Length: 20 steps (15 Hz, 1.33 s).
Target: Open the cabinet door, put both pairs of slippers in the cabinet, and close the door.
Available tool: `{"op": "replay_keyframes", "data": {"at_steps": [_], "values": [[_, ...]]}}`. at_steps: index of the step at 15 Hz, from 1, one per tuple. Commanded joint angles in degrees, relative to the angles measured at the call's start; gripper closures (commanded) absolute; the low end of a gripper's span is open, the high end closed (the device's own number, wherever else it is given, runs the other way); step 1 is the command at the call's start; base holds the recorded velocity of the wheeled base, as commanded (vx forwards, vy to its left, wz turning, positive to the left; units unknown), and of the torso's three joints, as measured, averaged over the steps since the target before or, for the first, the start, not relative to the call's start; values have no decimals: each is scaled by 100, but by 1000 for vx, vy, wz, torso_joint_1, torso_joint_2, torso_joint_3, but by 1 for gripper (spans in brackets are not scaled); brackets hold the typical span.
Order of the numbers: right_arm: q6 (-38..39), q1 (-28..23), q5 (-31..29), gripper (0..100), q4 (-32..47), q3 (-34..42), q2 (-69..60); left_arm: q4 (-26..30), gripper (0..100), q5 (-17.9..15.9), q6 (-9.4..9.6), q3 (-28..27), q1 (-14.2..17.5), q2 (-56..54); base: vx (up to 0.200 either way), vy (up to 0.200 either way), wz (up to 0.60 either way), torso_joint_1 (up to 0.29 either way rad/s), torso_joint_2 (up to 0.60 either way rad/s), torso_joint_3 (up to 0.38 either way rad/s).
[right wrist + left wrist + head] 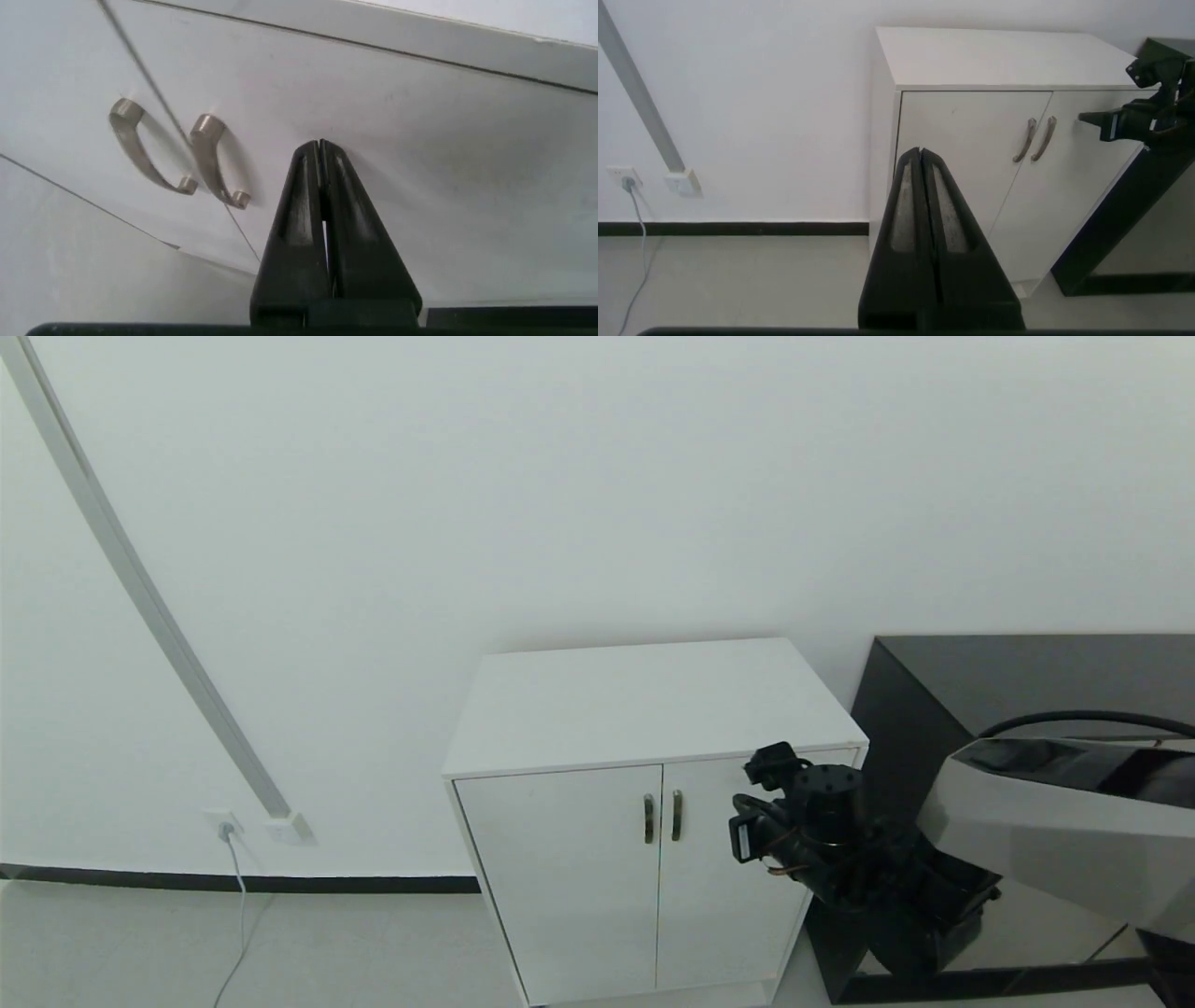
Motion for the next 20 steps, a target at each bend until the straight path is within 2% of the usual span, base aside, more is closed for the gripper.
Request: {"op": "replay_keyframes", "data": {"at_steps": [1,4,8,11,17,20], "values": [[-2,-178,-83,100,-367,1377,-1354,-7,100,-2,1,1,1,-2,0,0,0,0,0,0],[-11,-485,-346,100,-376,2494,-2444,-7,100,-2,1,1,1,-2,0,0,0,0,0,0],[-196,-942,-426,100,-367,3364,-3428,2,100,-2,1,1,1,-2,0,0,0,0,0,0],[-284,-1206,-426,100,-358,3829,-3956,-7,100,25,-17,1,1,-2,0,0,0,0,0,0],[-310,-1285,-426,100,-332,4779,-4905,-7,100,25,-17,1,1,-2,0,0,0,0,0,0],[-310,-1338,-426,100,116,4779,-5362,-7,100,33,-17,1,1,-2,0,0,0,0,0,0]]}}
